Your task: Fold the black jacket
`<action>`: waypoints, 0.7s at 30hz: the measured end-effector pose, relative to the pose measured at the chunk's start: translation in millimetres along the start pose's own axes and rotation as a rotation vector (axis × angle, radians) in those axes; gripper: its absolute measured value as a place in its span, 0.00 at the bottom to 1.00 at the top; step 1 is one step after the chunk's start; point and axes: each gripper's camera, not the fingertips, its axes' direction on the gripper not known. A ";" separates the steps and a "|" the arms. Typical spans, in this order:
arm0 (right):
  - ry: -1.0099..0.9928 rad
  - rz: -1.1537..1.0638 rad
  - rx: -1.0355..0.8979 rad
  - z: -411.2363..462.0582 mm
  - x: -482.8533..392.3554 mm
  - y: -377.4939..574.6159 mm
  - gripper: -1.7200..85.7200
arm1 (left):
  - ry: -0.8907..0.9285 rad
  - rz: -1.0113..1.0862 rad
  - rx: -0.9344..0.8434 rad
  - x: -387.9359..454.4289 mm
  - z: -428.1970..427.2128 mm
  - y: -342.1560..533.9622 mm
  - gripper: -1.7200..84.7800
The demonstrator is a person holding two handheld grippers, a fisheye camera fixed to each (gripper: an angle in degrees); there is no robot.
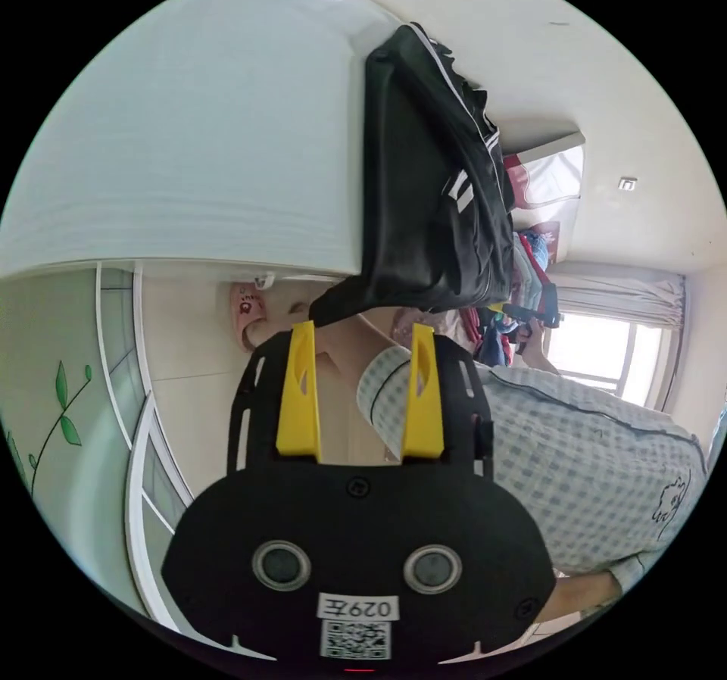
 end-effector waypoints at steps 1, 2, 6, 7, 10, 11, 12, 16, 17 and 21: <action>-0.010 -0.018 0.004 1.6 0.1 1.2 0.13 | 0.050 -0.004 0.001 -6.4 5.4 -3.8 0.20; -0.002 -0.029 0.015 0.6 -0.4 4.7 0.08 | 0.110 -0.001 0.029 -10.4 7.4 -6.2 0.18; 0.005 -0.058 0.030 -10.7 -1.5 23.6 0.04 | 0.114 -0.023 0.041 -16.3 10.4 -6.5 0.06; -0.015 -0.072 0.029 -16.5 -1.5 32.4 0.03 | 0.085 -0.017 0.026 -14.2 9.9 -2.6 0.03; -0.107 -0.108 0.064 -41.5 -2.6 59.3 0.03 | 0.018 0.004 -0.010 -2.6 -2.4 17.1 0.01; -0.151 -0.121 0.096 -56.2 -4.3 69.2 0.03 | -0.004 0.022 -0.005 4.8 -14.1 26.5 0.01; -0.172 -0.129 0.114 -64.5 -5.8 73.4 0.03 | -0.012 0.031 0.000 8.7 -21.1 30.1 0.01; -0.217 -0.228 0.188 -121.3 -25.8 69.6 0.03 | 0.006 0.122 0.031 35.5 -75.4 18.9 0.01; -0.190 -0.227 0.195 -132.9 -30.0 57.1 0.03 | 0.006 0.151 0.048 43.4 -88.8 5.7 0.01; -0.179 -0.118 0.171 -145.5 -20.7 1.3 0.04 | -0.039 0.158 0.043 52.8 -103.5 -46.4 0.02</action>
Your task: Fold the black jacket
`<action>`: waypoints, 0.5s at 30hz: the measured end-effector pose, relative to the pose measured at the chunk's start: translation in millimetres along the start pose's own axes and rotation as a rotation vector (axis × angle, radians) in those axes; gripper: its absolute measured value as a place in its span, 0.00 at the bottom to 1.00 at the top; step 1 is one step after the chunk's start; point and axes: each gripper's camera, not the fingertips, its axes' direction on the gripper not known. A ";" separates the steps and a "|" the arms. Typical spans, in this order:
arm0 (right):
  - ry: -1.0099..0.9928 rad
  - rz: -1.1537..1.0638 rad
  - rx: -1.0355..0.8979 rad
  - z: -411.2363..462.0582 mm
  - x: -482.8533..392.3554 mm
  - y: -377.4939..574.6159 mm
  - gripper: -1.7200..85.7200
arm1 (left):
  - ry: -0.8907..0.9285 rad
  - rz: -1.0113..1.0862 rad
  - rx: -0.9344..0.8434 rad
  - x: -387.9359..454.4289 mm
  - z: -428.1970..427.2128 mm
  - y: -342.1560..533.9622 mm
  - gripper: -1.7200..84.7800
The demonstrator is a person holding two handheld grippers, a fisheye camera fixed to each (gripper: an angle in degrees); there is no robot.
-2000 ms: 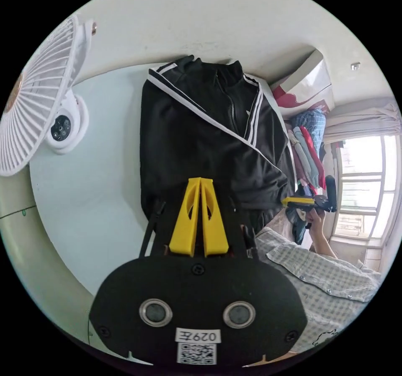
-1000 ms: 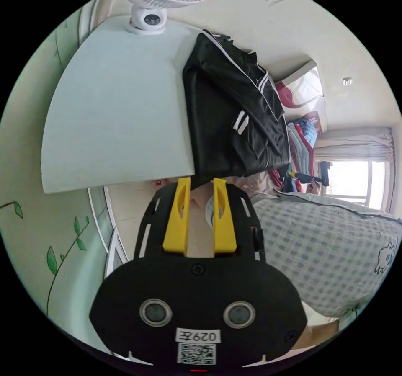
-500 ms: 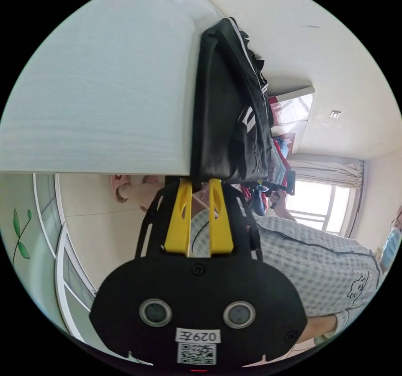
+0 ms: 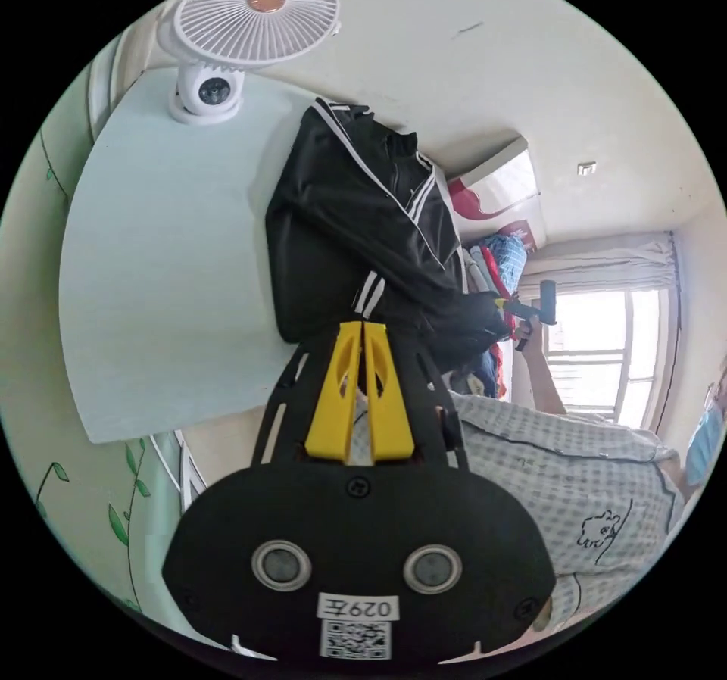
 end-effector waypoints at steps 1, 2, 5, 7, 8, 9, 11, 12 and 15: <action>-0.035 0.039 -0.007 1.7 10.2 -14.9 0.05 | -0.011 -0.032 -0.008 -6.2 1.7 -13.8 0.02; -0.072 0.079 -0.001 1.7 19.8 -23.6 0.06 | 0.000 -0.057 -0.007 -12.6 2.7 -22.1 0.04; -0.121 0.161 0.076 -11.4 35.9 -17.1 0.11 | 0.058 -0.110 0.038 -27.2 -1.1 -16.5 0.11; -0.118 0.210 0.132 -22.3 44.8 1.1 0.14 | 0.064 -0.156 0.055 -40.0 -2.2 -0.6 0.14; -0.124 0.234 0.153 -26.7 50.3 14.4 0.15 | 0.073 -0.193 0.050 -50.5 -0.6 12.4 0.16; -0.132 0.244 0.159 -27.8 52.8 20.9 0.15 | 0.081 -0.209 0.047 -55.5 0.6 19.3 0.17; -0.167 0.248 0.152 -25.4 54.5 40.9 0.16 | 0.151 -0.262 0.046 -69.3 8.4 46.3 0.21; -0.167 0.244 0.150 -24.1 52.4 44.1 0.16 | 0.172 -0.268 0.047 -69.9 10.8 52.5 0.21; -0.082 0.196 0.139 -16.6 26.7 45.4 0.18 | 0.176 -0.246 0.058 -50.6 20.4 73.2 0.23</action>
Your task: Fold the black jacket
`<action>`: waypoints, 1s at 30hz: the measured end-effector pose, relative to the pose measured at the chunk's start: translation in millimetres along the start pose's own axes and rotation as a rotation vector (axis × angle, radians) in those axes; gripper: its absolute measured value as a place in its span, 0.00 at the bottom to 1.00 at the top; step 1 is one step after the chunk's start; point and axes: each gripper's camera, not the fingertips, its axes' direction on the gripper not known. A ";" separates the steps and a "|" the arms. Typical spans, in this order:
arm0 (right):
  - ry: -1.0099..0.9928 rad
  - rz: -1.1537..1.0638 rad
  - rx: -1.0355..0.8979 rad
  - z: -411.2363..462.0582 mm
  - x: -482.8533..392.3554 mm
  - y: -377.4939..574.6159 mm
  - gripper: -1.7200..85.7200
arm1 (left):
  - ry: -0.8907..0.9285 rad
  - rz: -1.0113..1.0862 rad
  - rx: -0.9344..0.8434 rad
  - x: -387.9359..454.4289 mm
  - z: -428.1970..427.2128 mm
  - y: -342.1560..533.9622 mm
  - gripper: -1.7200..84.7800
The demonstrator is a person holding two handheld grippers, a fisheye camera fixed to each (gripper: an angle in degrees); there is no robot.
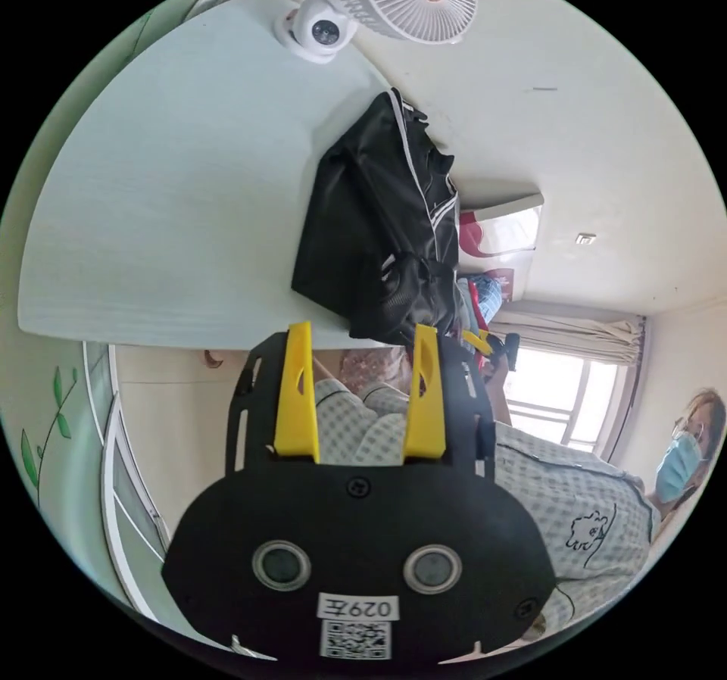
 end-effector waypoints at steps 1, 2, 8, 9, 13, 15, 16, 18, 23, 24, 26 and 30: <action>0.072 -0.043 -0.005 6.3 -16.7 -2.2 0.18 | -0.055 0.022 -0.009 12.0 6.2 6.4 0.24; 0.155 -0.090 -0.021 15.1 -34.8 -7.2 0.19 | -0.133 0.047 -0.021 25.4 12.9 10.1 0.25; 0.516 -0.309 -0.197 89.1 -107.3 -42.6 0.21 | -0.352 0.144 -0.067 61.5 54.6 -3.2 0.27; 0.556 -0.325 -0.217 97.8 -110.5 -45.3 0.21 | -0.359 0.150 -0.065 62.1 57.0 -5.6 0.26; 0.698 -0.326 -0.343 129.3 -106.6 -54.9 0.15 | -0.332 0.135 -0.014 56.9 52.5 -11.1 0.08; 0.671 -0.329 -0.288 110.7 -107.0 -48.0 0.09 | -0.270 0.138 0.050 55.4 36.0 -0.6 0.03; 0.642 -0.337 -0.234 91.6 -107.8 -39.6 0.06 | -0.263 0.113 0.091 52.6 24.5 9.4 0.02; 0.625 -0.298 -0.131 57.3 -103.8 -24.2 0.04 | -0.252 0.093 0.113 47.3 11.5 25.9 0.01; 0.356 -0.167 -0.064 -16.6 -60.3 29.8 0.03 | -0.203 0.024 0.064 23.1 1.9 75.3 0.01; 0.336 -0.150 -0.064 -20.8 -53.8 36.8 0.03 | -0.200 0.015 0.055 18.7 2.9 79.9 0.01; 0.246 -0.067 -0.072 -27.7 -22.9 64.6 0.03 | -0.164 -0.027 0.021 -4.3 9.5 95.5 0.01; 0.082 0.066 -0.047 -19.8 31.0 99.9 0.02 | 0.009 -0.064 0.007 -41.8 19.2 105.9 0.01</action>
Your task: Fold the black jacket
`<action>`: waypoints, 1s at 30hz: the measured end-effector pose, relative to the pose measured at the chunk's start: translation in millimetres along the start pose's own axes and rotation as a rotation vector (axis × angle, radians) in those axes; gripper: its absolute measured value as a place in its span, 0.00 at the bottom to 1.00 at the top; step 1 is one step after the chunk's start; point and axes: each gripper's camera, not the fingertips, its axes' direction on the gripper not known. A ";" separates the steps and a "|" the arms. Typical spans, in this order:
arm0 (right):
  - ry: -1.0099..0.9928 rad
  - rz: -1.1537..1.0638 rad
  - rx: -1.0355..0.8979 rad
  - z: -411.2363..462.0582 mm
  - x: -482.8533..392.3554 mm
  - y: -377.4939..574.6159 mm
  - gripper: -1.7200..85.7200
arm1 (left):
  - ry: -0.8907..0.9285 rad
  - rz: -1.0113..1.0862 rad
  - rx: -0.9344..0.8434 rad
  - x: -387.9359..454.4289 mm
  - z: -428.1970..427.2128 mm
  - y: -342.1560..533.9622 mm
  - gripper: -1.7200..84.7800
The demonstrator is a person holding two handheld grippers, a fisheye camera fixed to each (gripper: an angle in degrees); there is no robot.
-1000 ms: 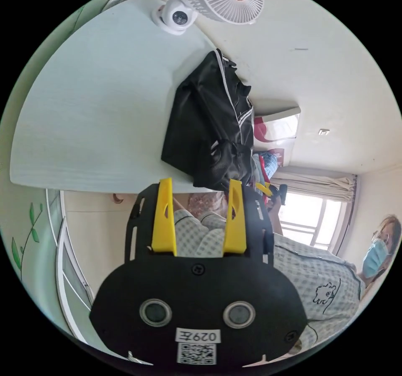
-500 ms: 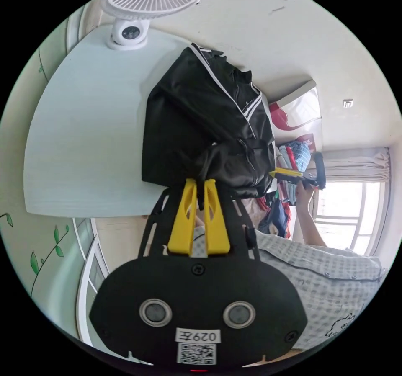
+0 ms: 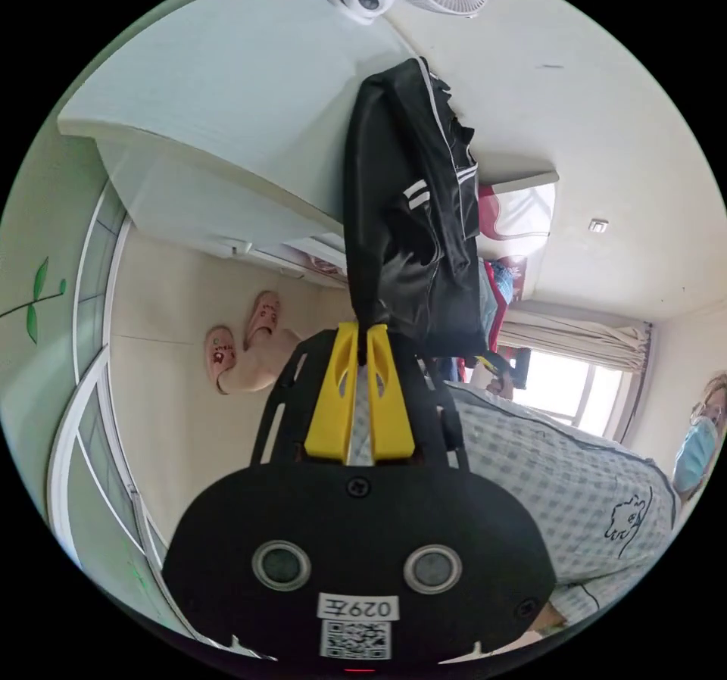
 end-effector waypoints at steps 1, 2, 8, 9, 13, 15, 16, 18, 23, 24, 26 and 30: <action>-0.093 0.033 0.016 6.0 16.8 6.4 0.02 | 0.057 -0.009 -0.007 -10.4 2.8 -1.0 0.01; -0.162 0.063 0.035 11.4 30.2 11.1 0.02 | 0.090 -0.016 -0.018 -18.1 4.9 -2.9 0.01; -0.218 0.118 0.109 2.7 43.9 28.6 0.02 | 0.101 0.037 -0.017 -13.7 -16.1 2.0 0.01; -0.206 0.111 0.105 0.7 43.1 29.2 0.02 | 0.096 0.045 -0.019 -12.7 -18.7 3.4 0.01; -0.184 0.061 0.109 -14.2 33.7 33.8 0.02 | 0.134 0.079 -0.051 -9.2 -29.5 13.7 0.01; -0.185 0.058 0.125 -20.4 28.4 36.3 0.02 | 0.131 0.091 -0.065 -5.1 -32.8 17.1 0.01; -0.192 0.061 0.132 -24.1 25.0 36.7 0.02 | 0.113 0.098 -0.070 0.0 -36.0 18.6 0.01; -0.213 0.066 0.135 -30.1 19.1 32.8 0.02 | 0.089 0.116 -0.062 12.9 -44.4 18.1 0.01; -0.289 -0.063 0.182 -68.3 -26.2 -37.0 0.02 | 0.009 0.215 0.031 84.5 -87.5 -25.1 0.01; -0.307 -0.091 0.190 -73.6 -33.3 -52.2 0.02 | -0.013 0.232 0.040 95.9 -93.0 -37.3 0.01; -0.316 -0.171 0.216 -93.0 -64.1 -126.6 0.02 | -0.093 0.332 0.106 146.5 -115.5 -98.3 0.01; -0.202 -0.232 0.225 -97.9 -112.0 -271.3 0.02 | -0.246 0.434 0.224 228.8 -133.4 -214.8 0.01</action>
